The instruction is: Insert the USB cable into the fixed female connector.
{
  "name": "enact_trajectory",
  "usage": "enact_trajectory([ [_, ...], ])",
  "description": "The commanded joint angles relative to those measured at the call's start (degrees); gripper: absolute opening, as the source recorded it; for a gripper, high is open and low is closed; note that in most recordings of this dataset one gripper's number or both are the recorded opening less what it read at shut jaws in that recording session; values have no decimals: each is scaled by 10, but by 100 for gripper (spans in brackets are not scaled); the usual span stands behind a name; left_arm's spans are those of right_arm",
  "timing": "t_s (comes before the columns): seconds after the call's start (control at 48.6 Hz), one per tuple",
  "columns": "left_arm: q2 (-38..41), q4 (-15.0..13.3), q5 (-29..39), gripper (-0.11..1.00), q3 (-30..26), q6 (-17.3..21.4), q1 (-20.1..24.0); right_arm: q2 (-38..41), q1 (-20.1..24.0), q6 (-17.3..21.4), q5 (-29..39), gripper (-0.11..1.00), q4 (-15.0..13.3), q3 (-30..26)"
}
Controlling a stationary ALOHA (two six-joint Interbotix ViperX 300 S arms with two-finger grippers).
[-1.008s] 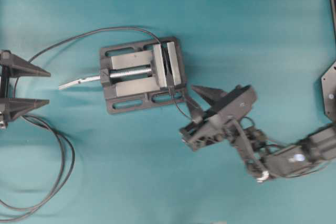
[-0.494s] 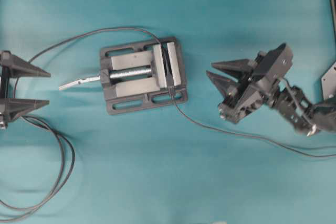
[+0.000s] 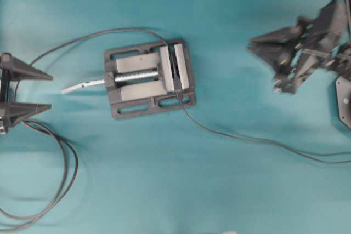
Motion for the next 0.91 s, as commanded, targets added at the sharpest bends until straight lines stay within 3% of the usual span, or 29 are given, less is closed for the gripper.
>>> enact_trajectory([
  [0.0,4,2,-3,100,-7,3,1,-61,-16,10,8,30,-33,29],
  [0.288,3,2,-3,100,-6,3,1,-226,-16,4,117,29,-36,83],
  [0.535,2,1,-3,100,-6,3,1,-330,-17,-19,36,18,-35,129],
  [0.741,2,2,-3,100,-6,3,1,-355,-18,-26,21,17,-36,134],
  [0.885,3,2,-3,100,-7,3,1,-355,-18,-30,-40,17,-35,144],
])
